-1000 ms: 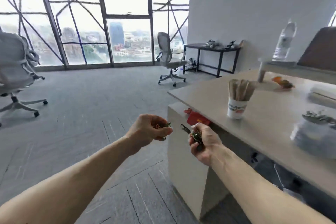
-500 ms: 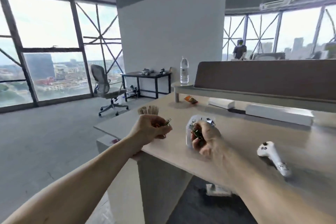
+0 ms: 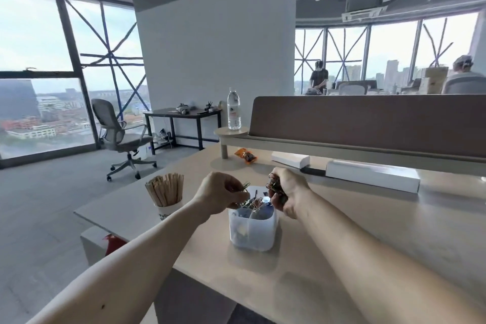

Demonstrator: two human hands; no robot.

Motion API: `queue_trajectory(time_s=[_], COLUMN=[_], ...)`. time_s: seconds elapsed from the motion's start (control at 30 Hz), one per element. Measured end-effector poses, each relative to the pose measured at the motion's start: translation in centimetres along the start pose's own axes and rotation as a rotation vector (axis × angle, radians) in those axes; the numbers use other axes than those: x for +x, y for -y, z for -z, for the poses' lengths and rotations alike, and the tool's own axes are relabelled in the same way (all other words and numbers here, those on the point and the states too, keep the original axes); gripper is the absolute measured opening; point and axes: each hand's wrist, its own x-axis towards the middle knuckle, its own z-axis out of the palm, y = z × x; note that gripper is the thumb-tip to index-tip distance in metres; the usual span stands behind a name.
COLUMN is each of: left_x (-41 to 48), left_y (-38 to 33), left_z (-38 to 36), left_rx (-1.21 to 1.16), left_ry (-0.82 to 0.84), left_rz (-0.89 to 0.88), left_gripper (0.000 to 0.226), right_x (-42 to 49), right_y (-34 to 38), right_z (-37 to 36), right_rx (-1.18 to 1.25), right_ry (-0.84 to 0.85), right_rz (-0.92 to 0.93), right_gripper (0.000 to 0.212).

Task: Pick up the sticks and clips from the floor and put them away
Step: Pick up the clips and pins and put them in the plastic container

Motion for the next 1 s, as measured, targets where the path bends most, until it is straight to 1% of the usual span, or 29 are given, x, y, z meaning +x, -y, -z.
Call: queue_trajectory(time_s=[0.13, 0.2, 0.23, 0.3, 0.33, 0.4, 0.47, 0.53, 0.6, 0.7, 0.83, 0.93, 1.0], left_x=[2.6, 3.5, 3.8, 4.1, 4.2, 4.4, 4.5, 4.6, 4.7, 5.0, 5.0, 5.0, 4.9], left_y=[0.9, 1.5, 1.8, 2.2, 2.4, 2.7, 2.7, 2.5, 2.2, 2.0, 1.6, 1.4, 1.3], left_z=[-0.9, -1.1, -1.2, -1.3, -1.4, -1.5, -1.6, -1.7, -2.0, -2.2, -2.3, -1.8, -1.4], left_rx=[0.119, 0.187, 0.229, 0.296, 0.322, 0.359, 0.375, 0.441, 0.520, 0.568, 0.587, 0.572, 0.546], left_ry=[0.049, 0.078, 0.093, 0.131, 0.146, 0.153, 0.162, 0.199, 0.233, 0.248, 0.260, 0.251, 0.236], left_rz=[0.000, -0.002, -0.008, -0.023, -0.032, -0.048, -0.062, -0.092, -0.121, -0.142, -0.166, -0.174, -0.172], left_gripper=[0.015, 0.014, 0.014, 0.012, 0.013, 0.016, 0.017, 0.018, 0.020, 0.024, 0.032, 0.034, 0.031], right_x=[4.1, 5.9, 6.6, 8.1, 8.7, 10.0, 11.0, 11.1, 11.3, 11.5, 11.5, 11.2, 11.2], right_y=[0.7, 0.8, 0.9, 0.6, 0.4, -0.2, -0.7, -0.8, -0.9, -1.1, -1.5, -1.2, -1.0], right_z=[-1.5, -2.4, -2.8, -3.8, -4.3, -4.9, -5.1, -5.0, -4.5, -3.7, -3.0, -2.7, -2.6], right_rx=[-0.058, -0.124, -0.165, -0.264, -0.334, -0.537, -0.737, -0.904, -1.050, -1.153, -1.217, -1.244, -1.261], right_ry=[-0.008, -0.019, -0.029, -0.054, -0.069, -0.112, -0.148, -0.154, -0.148, -0.123, -0.056, 0.038, 0.104], right_rz=[0.029, 0.048, 0.066, 0.137, 0.184, 0.287, 0.364, 0.442, 0.523, 0.569, 0.583, 0.619, 0.633], right_gripper=[0.024, 0.026, 0.025, 0.015, 0.011, 0.021, 0.025, 0.024, 0.029, 0.036, 0.036, 0.032, 0.023])
